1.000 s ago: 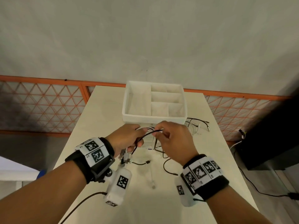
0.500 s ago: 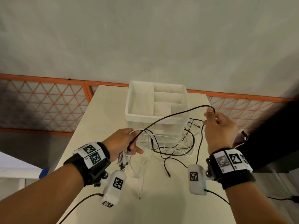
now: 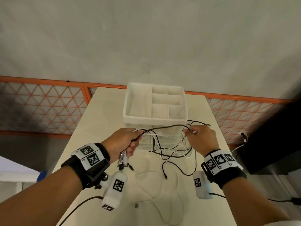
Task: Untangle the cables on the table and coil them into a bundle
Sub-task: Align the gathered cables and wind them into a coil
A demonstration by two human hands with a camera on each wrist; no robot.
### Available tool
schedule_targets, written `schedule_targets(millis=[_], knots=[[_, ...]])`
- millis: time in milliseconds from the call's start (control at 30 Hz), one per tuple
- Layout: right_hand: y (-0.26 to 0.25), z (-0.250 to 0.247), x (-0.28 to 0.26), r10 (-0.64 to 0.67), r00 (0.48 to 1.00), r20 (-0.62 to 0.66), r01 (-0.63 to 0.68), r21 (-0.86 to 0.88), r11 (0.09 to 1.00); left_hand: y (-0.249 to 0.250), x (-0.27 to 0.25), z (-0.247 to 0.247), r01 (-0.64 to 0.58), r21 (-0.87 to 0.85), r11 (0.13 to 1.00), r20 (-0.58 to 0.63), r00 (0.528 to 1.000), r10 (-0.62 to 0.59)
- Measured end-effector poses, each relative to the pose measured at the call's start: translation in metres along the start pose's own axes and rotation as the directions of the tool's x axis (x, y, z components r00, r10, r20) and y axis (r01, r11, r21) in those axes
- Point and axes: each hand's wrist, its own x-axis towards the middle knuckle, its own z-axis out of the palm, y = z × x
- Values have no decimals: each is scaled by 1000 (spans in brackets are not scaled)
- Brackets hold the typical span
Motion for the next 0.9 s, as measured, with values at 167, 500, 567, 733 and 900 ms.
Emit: schedule_targets(millis=[167,500,567,733,900], knots=[[-1,-24,23,155,988,3,-154,108,982,7,-9,-7,-74,148,986,-14,997,77],[-36,-56,9,-161,952,-261,273,480,834,13,-6,-10,-133,204,970,-71,986,150],[-18,-43,7,-125,972,-198,209,495,843,10,-4,-13,-134,171,976,-92,984,151],[47,4,-4,125,950,285,-146,54,988,6,1,-14,-142,136,980,-129,979,159],[12,13,-35,-134,951,280,99,137,986,0,5,-7,-170,272,947,-103,973,205]])
